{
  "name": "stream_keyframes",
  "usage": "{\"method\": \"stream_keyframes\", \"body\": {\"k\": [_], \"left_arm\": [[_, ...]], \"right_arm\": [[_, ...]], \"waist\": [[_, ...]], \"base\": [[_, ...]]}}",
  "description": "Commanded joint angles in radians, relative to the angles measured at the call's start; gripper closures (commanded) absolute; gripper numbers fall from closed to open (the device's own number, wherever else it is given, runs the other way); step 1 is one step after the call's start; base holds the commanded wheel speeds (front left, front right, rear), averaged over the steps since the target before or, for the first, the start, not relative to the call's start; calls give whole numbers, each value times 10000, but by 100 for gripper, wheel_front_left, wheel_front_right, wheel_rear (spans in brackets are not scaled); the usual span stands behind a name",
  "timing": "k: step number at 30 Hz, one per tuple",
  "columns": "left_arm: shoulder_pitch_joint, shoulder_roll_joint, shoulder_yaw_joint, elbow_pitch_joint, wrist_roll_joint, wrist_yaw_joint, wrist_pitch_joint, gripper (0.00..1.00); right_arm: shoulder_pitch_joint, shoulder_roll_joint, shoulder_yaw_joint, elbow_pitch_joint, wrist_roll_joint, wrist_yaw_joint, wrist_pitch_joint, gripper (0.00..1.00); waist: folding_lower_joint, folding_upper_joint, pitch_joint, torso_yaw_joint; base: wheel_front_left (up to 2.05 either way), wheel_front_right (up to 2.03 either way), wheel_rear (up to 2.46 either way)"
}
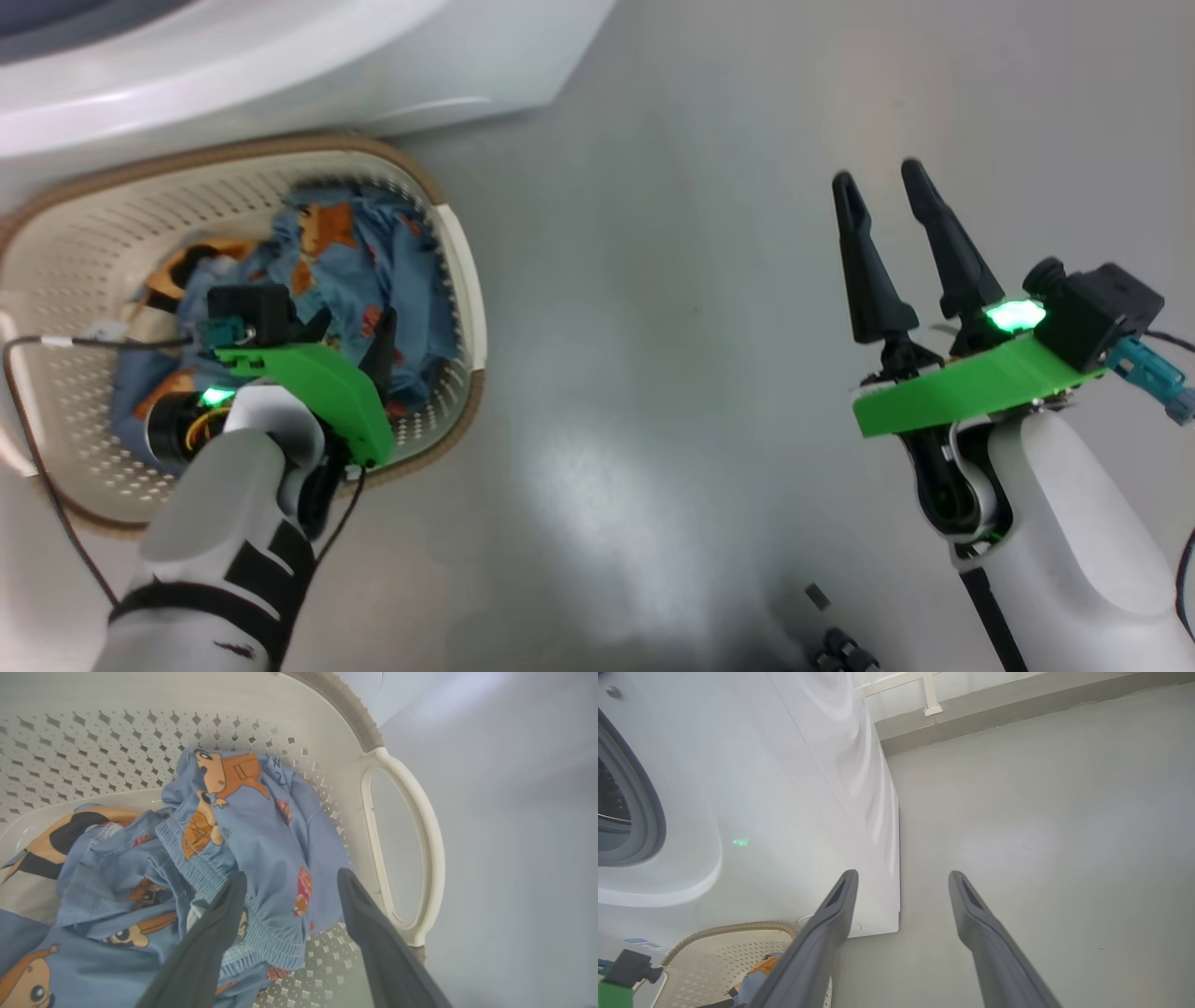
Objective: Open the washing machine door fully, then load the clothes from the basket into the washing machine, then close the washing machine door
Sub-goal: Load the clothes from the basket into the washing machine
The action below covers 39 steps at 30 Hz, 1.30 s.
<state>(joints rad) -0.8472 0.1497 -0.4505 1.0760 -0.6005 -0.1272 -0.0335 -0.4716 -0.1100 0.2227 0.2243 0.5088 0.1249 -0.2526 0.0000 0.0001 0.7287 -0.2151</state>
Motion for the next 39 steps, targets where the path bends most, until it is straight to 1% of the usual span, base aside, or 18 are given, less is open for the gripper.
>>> {"method": "stream_keyframes", "body": {"k": [1,5,13,15,17,19,22,24,25,26,27,30,36,39], "left_arm": [[-40,339,117,-19,-135,-32,39,0],[-434,562,-127,486,-259,-33,326,0],[-1335,759,-615,1313,-236,-32,918,0],[-1564,902,-704,1569,-142,78,1132,0],[-1740,998,-776,1720,-88,98,1331,0],[-1939,1118,-841,1799,-39,88,1406,0],[-2221,1141,-836,1874,-66,102,1386,0],[-2330,1142,-824,1929,-85,219,1385,0],[-2354,1160,-841,1960,-73,299,1432,14],[-2362,1177,-856,1987,-68,362,1497,55],[-2359,1182,-868,2008,-65,423,1527,100],[-2300,1180,-909,2048,-72,458,1530,100],[-2045,1000,-869,2078,-278,253,1147,100],[-1779,866,-843,2083,-401,151,736,100]], "right_arm": [[94,43,178,-259,-20,58,-92,0],[2,148,200,-293,-4,58,-92,0],[-110,285,198,-434,13,58,-92,0],[-163,319,240,-471,23,58,-92,0],[-201,355,283,-505,31,58,-92,0],[-224,390,304,-531,40,58,-92,0],[-230,432,310,-554,47,58,-92,0],[-227,451,305,-559,43,58,-92,0],[-232,459,310,-559,42,58,-92,0],[-242,467,311,-551,40,58,-92,0],[-252,473,305,-536,35,58,-92,0],[-279,489,302,-498,4,58,-92,0],[-284,417,278,-433,-86,58,-92,0],[-327,340,317,-401,-107,58,-92,0]], "waist": [[0,-1,380,-297],[0,-1,671,-486],[0,-1,1262,-800],[0,-1,1395,-904],[0,-1,1511,-1011],[0,-1,1628,-1116],[0,-1,1754,-1212],[0,-1,1794,-1242],[0,-1,1808,-1258],[0,-1,1817,-1268],[0,-1,1812,-1266],[0,-1,1745,-1232],[0,-1,1302,-885],[0,-1,950,-699]], "base": [[0,0,0],[0,0,0],[0,0,0],[0,0,0],[0,0,0],[0,0,0],[0,0,0],[0,0,0],[0,0,0],[0,0,0],[0,0,0],[0,0,0],[0,0,0],[0,0,0]]}}
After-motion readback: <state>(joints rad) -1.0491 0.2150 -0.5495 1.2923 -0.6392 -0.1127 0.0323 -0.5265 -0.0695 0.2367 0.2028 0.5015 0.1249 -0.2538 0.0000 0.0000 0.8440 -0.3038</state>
